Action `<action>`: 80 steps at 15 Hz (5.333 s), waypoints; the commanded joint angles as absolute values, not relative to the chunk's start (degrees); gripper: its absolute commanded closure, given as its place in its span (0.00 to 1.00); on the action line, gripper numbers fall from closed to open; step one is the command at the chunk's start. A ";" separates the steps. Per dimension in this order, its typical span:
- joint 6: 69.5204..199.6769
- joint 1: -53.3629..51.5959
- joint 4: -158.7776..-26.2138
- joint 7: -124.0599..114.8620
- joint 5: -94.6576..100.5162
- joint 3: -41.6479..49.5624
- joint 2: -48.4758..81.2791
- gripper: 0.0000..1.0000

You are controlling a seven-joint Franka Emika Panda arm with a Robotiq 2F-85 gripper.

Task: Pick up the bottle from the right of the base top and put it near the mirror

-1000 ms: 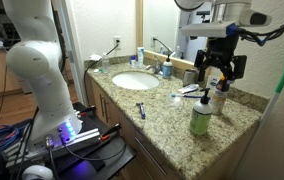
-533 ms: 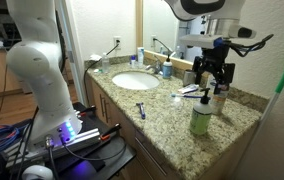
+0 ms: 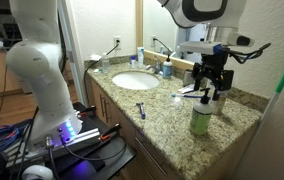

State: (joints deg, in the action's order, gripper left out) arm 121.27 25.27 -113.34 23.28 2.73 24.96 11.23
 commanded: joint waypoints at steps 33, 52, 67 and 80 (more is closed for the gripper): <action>121.49 28.48 -112.79 22.93 0.35 22.69 13.08 0.82; 107.17 21.25 -110.95 30.95 2.55 19.60 -5.58 0.93; 105.48 8.35 -107.99 15.56 6.87 9.29 -1.72 0.93; 107.96 5.42 -97.33 1.99 1.00 5.89 10.28 0.93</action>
State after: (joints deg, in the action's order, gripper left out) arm 105.49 5.17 -99.22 5.04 2.44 6.28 6.42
